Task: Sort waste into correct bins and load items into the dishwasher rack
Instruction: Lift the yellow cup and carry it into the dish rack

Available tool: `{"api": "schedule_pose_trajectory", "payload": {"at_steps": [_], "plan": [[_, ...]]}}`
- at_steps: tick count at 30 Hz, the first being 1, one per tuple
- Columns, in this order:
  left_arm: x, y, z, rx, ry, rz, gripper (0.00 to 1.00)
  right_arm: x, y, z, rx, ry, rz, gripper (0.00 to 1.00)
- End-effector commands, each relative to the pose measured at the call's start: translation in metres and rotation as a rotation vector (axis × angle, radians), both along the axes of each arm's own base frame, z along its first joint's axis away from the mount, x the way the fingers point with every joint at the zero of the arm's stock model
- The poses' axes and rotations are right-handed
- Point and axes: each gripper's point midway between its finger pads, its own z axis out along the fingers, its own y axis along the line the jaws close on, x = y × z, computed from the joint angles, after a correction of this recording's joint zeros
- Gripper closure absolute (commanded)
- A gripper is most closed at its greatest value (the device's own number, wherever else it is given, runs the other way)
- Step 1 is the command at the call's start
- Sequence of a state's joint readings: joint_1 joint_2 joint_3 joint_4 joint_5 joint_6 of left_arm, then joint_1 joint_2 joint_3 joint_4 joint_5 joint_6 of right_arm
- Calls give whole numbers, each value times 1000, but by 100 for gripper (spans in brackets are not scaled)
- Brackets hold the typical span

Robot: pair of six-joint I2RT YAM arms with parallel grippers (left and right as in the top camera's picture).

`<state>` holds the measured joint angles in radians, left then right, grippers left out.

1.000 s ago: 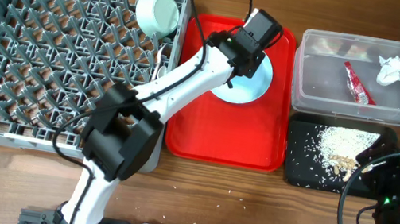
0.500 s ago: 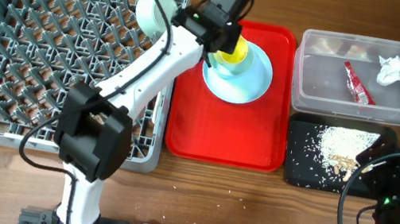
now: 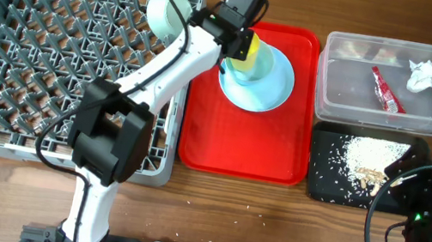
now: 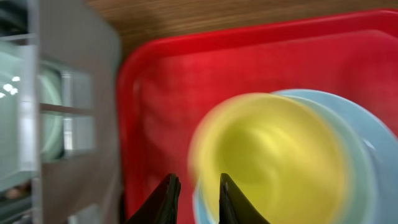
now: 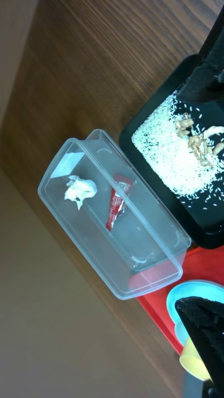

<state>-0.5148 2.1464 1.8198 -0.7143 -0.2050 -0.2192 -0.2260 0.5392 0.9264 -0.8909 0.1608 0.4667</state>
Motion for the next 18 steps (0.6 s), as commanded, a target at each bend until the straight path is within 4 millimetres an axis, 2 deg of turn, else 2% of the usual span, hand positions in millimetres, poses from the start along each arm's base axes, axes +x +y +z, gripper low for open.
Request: {"api": "schedule_pose_trajectory", "payload": {"at_steps": [1,3,4,6,7,8,10,13,15,18], "plan": [[19,31,9,30,-47,84,78,-1,0,5,4,-18,-1,0],[27,30,37,-4,-105,90,78,-1,0,5,4,-18,-1,0],[26,19,54,-50,-125,62,80,-1,0,5,4,-18,-1,0],[6,-35,84,-176,-129,-133,82,-1,0,5,4,-18,-1,0],[-5,-56,85,-199,-121,-216,79,-1,0,5,3,-18,-1,0],[-18,-79,82,-188,-117,-295,69,-1,0,5,4,-18,-1,0],[-26,-99,73,-146,-131,-363,66,-1,0,5,4,-18,-1,0],[-23,-102,53,-93,-125,-345,66,-1,0,5,3,-18,-1,0],[-22,-96,37,-69,-88,-335,68,-1,0,5,4,-18,-1,0],[-18,-84,30,-58,-66,-314,69,-1,0,5,3,-18,-1,0]]}}
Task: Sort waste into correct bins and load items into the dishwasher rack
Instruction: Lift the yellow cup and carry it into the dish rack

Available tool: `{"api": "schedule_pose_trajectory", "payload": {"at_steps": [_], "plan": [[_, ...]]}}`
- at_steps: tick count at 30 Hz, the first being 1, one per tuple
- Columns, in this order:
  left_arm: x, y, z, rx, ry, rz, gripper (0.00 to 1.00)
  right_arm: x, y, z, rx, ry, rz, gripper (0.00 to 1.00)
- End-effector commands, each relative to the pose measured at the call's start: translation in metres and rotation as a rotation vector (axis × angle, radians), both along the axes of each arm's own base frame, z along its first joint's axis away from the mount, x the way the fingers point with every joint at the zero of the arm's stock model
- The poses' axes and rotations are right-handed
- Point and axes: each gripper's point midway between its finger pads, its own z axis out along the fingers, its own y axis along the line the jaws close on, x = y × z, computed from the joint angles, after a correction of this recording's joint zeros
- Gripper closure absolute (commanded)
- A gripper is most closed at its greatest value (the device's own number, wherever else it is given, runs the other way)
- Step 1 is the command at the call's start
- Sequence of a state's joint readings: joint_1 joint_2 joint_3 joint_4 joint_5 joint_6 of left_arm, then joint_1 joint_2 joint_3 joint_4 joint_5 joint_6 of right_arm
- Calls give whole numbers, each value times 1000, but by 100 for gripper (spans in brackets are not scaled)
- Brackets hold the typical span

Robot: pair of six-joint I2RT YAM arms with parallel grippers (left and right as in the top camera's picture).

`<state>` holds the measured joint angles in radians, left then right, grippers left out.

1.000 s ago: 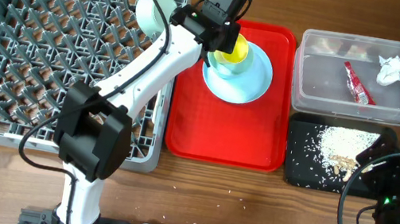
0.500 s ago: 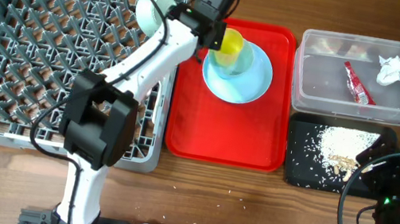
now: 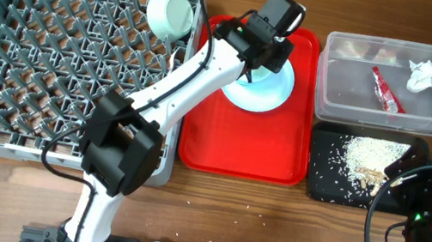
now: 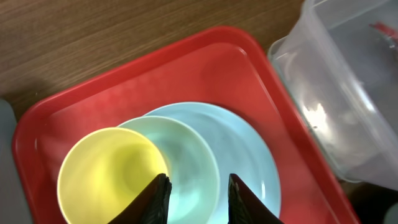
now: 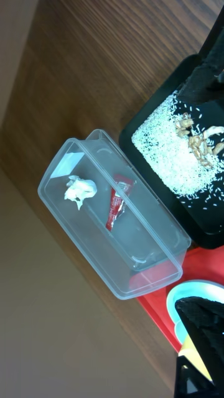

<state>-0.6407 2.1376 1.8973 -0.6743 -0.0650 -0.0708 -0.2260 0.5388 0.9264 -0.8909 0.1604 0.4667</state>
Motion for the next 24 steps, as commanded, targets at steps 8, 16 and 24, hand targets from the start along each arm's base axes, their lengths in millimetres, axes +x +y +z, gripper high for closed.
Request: {"api": "schedule_pose_trajectory", "payload": {"at_steps": [8,16,24], "plan": [[-7,31,-69,110,114,26,75,-1,0,5,4,-17,-2,0],[11,44,-64,149,41,88,96,-1,0,5,4,-17,-2,0],[-82,57,191,-335,-56,-20,96,-1,0,5,4,-17,-2,0]]}}
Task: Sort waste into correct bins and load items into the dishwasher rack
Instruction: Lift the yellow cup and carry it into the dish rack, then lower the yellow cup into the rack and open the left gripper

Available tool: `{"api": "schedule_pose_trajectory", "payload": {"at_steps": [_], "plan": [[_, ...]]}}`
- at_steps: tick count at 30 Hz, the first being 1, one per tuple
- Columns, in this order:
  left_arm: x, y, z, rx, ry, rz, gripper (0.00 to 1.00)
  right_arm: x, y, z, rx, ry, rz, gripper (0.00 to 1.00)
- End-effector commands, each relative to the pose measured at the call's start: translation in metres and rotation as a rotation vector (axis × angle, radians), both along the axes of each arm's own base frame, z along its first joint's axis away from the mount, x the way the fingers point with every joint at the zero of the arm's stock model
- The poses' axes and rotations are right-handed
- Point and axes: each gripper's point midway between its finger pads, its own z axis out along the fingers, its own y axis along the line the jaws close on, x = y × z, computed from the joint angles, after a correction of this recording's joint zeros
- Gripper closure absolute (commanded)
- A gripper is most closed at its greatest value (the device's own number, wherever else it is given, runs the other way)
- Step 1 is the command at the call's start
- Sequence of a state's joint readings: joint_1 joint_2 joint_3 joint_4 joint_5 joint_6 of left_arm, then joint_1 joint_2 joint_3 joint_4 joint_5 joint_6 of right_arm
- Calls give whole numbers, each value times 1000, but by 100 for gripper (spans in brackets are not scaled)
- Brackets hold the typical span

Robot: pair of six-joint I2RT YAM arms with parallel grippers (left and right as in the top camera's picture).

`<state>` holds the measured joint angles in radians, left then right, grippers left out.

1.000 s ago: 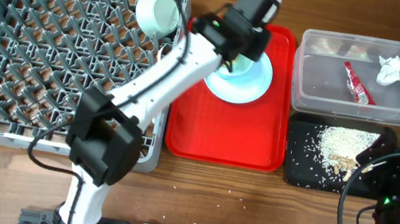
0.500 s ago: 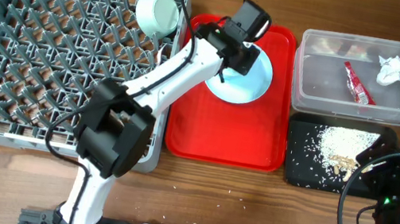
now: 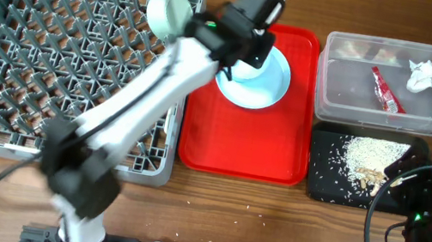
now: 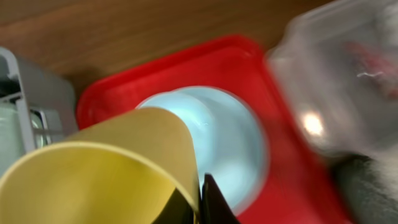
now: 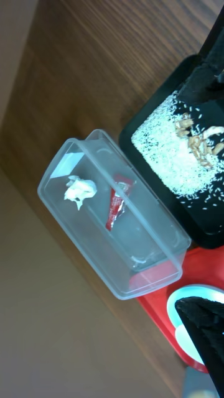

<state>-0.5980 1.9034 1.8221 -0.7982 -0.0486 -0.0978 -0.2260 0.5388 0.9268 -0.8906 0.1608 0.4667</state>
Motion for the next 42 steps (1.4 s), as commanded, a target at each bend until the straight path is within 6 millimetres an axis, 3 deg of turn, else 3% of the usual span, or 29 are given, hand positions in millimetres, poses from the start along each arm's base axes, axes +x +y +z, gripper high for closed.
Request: {"api": "schedule_pose_trajectory", "payload": {"at_steps": [1,2,4,7,9,13,14,17,23,29,32,33,37,42], "plan": [[-67,26,133,-319,-29,-83,96,-1,0,5,4,-17,-1,0],[-78,44,137,-329,4,-67,96,-1,0,5,4,-17,-1,0],[-91,80,127,-383,153,-29,96,-1,0,5,4,-17,-1,0],[-95,95,107,-565,369,-149,96,-1,0,5,4,-17,-1,0],[-84,106,91,-711,457,-197,96,-1,0,5,4,-17,-1,0],[-45,157,28,-933,599,-82,96,-1,0,5,4,-17,-1,0],[-38,172,4,-963,641,-27,96,-1,0,5,4,-17,-1,0],[-25,192,-33,-1036,699,38,96,-1,0,5,4,-17,-1,0],[-5,207,-65,-1102,693,59,96,-1,0,5,4,-17,-1,0],[-6,238,-111,-884,703,177,96,-1,0,5,4,-17,-1,0],[-2,246,-114,-869,679,185,91,-1,0,5,4,-17,-1,0],[-1,246,-114,-868,672,183,95,-1,0,5,4,-17,-1,0],[3,227,-84,-1054,671,120,96,-1,0,5,4,-17,-1,0],[5,202,-87,-1034,675,52,96,-1,0,5,4,-17,-1,0]]}}
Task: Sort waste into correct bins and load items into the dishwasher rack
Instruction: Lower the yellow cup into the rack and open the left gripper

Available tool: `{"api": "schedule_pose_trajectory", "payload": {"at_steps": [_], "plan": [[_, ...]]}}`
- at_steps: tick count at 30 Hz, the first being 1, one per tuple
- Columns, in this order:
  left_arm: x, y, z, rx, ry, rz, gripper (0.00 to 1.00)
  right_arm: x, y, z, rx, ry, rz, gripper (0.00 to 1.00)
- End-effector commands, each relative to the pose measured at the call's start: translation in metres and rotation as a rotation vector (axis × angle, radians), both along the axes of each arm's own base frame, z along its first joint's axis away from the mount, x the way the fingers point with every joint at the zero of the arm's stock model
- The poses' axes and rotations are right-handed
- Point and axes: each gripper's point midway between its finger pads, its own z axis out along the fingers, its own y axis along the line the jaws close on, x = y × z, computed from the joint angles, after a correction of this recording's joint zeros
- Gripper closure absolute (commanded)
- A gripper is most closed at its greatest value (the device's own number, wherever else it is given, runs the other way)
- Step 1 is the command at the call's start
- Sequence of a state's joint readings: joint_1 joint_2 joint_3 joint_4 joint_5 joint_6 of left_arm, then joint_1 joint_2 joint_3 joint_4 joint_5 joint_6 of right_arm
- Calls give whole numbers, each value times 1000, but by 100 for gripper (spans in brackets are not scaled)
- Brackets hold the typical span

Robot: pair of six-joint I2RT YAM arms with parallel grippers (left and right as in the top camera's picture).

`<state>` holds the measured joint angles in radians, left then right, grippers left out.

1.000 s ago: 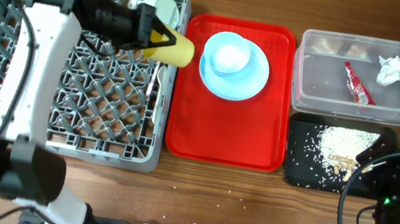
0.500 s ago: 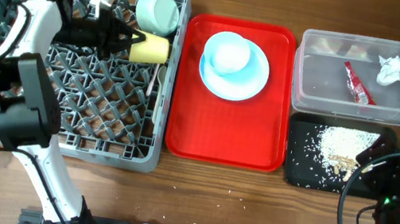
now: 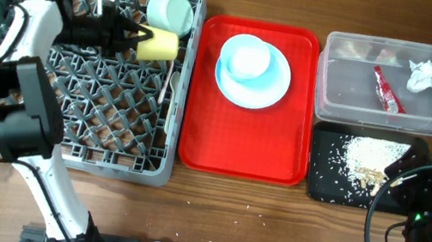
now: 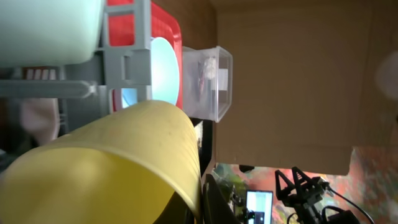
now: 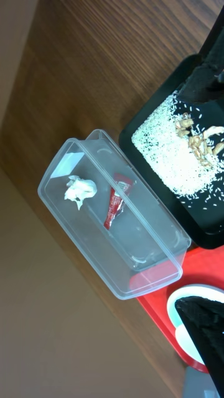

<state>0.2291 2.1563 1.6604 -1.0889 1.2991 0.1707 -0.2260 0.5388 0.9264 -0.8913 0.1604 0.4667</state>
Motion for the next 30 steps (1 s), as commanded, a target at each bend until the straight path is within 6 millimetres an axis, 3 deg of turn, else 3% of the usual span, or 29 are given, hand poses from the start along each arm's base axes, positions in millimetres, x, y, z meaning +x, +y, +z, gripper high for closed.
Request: {"api": "schedule_pose_trajectory", "payload": {"at_steps": [1,4,7,10,13,21,22,23,25,27,28,30], "plan": [[-3,-14,-21,21,39,-38,96,-1,0,5,4,-18,-2,0],[-3,-13,-33,95,45,-46,96,-1,0,5,4,-18,-2,0],[-9,0,-67,266,79,-48,96,-1,0,5,4,-18,-2,0],[-12,2,-84,292,72,-47,96,-1,0,5,4,-18,-2,0],[-21,21,-105,439,137,-48,96,-1,0,5,4,-18,-2,0],[-36,55,-108,457,245,7,95,-1,0,5,4,-18,-2,0],[-37,54,-108,455,252,6,85,-1,0,5,4,-18,-2,0],[-38,54,-107,454,255,5,1,-1,0,5,4,-18,-2,0],[-37,57,-98,461,239,15,0,-1,0,5,4,-18,-2,0],[-36,65,-71,476,185,49,0,-1,0,5,4,-18,-2,0],[-36,67,-56,485,156,64,0,-1,0,5,4,-18,-2,0],[-43,73,-5,536,85,130,0,-1,0,5,4,-18,-2,0]]}}
